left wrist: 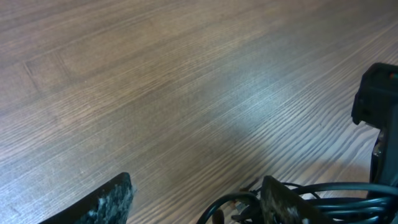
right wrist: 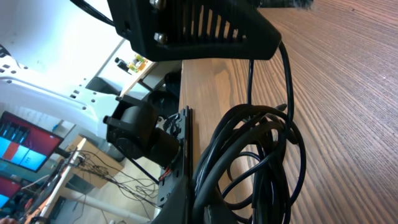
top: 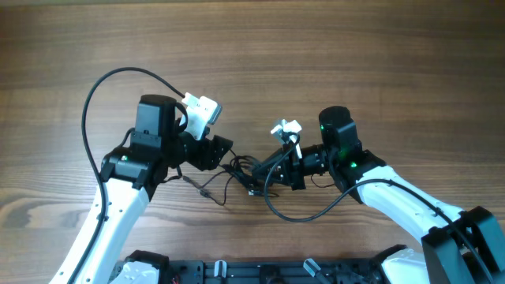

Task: Untangle cables

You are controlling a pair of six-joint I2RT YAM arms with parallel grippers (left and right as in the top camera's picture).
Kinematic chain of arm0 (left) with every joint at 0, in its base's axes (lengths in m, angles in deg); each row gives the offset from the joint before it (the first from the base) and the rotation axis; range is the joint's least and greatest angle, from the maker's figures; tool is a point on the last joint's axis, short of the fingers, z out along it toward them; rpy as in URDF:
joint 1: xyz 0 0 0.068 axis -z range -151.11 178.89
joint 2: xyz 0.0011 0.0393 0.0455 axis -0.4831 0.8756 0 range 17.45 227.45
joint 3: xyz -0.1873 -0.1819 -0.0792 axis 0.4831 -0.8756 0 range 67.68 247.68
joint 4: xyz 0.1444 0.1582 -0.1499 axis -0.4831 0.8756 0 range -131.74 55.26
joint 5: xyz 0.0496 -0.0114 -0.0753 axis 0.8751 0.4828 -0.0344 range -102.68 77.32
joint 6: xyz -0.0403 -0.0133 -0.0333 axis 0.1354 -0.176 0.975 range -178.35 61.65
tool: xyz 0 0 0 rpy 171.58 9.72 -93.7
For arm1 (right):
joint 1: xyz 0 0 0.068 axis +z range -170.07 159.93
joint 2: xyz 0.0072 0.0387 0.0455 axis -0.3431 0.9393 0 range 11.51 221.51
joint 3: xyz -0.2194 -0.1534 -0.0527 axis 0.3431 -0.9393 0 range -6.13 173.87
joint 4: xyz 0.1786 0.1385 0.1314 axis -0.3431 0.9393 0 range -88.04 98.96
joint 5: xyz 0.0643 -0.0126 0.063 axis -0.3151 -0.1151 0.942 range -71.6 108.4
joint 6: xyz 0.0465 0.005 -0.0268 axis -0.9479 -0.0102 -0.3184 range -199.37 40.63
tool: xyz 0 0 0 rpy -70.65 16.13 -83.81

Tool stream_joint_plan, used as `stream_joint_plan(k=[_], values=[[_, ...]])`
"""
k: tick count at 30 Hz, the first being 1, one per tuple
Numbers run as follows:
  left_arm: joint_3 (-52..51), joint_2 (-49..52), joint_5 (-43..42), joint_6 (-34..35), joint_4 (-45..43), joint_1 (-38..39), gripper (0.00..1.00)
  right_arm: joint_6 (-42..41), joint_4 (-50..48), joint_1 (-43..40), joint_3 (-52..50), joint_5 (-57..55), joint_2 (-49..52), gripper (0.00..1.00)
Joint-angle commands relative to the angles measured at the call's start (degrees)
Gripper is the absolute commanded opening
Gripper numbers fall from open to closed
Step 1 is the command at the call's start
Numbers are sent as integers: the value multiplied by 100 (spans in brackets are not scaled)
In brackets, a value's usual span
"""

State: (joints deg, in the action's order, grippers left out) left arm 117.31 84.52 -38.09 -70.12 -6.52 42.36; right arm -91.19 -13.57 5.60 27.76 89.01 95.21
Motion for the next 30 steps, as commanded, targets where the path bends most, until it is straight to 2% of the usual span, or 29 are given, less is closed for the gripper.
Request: stream_joint_plan(k=[1, 4, 5, 7, 8, 11, 14, 18, 20, 22, 23, 24, 26, 28, 30], values=[[107, 289, -105, -155, 245, -26, 66, 136, -48, -26, 33, 275, 74, 4], [107, 645, -638, -264, 363, -26, 63, 136, -48, -26, 33, 273, 74, 4], [107, 710, -748, -326, 365, -26, 55, 136, -48, -26, 33, 271, 74, 4], [107, 734, -758, -455, 348, -26, 31, 133, -48, -26, 33, 251, 74, 4], [107, 734, -758, -452, 308, -26, 29, 136, -48, -26, 33, 245, 74, 4], [107, 730, -890, -426, -87, -26, 4, 131, -46, -24, 33, 166, 74, 4], [107, 730, -883, -11, -527, -26, 4, 133, -37, -24, 33, 125, 74, 4], [107, 730, -315, 1941, -1648, -468, 4, 131, -22, -24, 33, 96, 74, 4], [107, 730, 293, 3244, -1784, -999, 4, 131, -4, -24, 33, -96, 74, 4], [107, 730, 319, 4089, -1635, -1504, 4, 125, -4, -24, 33, -179, 74, 4], [107, 730, 313, 4430, -1480, -1698, 18, 125, -2, -24, 33, -179, 74, 4], [107, 730, 254, 4487, -1349, -1788, 41, 125, -4, -24, 33, -184, 74, 4], [107, 730, -33, 4325, -1320, -1784, 69, 125, -2, -24, 33, -210, 74, 4], [107, 730, -820, 3654, -1440, -1781, 88, 125, -2, -24, 33, -227, 74, 4], [107, 730, -1871, 2732, -1556, -1781, 100, 125, -2, -24, 33, -225, 74, 4]])
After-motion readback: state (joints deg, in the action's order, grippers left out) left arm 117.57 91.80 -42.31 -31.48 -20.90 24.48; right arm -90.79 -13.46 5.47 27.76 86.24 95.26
